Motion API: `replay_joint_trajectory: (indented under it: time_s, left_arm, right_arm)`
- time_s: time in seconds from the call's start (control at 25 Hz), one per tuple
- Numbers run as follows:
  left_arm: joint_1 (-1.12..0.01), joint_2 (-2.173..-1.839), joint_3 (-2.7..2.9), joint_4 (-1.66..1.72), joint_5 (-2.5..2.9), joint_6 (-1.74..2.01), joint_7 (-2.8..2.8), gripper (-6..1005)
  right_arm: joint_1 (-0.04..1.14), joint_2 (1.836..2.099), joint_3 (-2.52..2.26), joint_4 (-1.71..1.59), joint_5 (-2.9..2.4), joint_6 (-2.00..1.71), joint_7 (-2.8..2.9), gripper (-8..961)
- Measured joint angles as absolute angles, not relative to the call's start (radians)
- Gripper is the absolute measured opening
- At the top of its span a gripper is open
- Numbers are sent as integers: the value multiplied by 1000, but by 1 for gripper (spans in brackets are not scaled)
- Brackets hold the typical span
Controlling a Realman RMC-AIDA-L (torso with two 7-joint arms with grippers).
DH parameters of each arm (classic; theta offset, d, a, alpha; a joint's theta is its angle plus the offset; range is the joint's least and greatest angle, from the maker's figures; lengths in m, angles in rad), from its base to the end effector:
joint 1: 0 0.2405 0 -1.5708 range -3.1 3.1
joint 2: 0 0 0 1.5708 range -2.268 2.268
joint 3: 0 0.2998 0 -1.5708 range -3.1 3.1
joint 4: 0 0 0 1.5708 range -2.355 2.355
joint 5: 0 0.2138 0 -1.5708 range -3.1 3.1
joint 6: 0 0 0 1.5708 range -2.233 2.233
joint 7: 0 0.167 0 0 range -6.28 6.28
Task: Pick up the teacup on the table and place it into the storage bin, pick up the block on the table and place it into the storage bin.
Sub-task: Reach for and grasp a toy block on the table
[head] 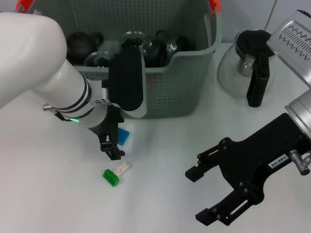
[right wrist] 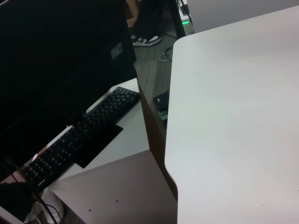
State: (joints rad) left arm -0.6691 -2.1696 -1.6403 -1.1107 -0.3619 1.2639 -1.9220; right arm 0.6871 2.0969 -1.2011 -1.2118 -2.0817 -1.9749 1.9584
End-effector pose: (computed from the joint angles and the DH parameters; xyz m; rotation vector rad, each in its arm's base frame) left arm -0.2291 0.4032 -0.1065 -2.7518 0.0835 0.7948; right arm 0.1524 0.3231 -0.0444 2.8248 -0.2384 -0.0326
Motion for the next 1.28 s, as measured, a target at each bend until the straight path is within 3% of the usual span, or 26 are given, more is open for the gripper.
replay_joint_trajectory:
  time_s: [1.28]
  left_arm:
    - [-701, -2170, -1638, -1068, -354, 1242, -1923, 905]
  right_arm:
    - [683, 2095, -1201, -1210, -2082, -1968, 1953, 881]
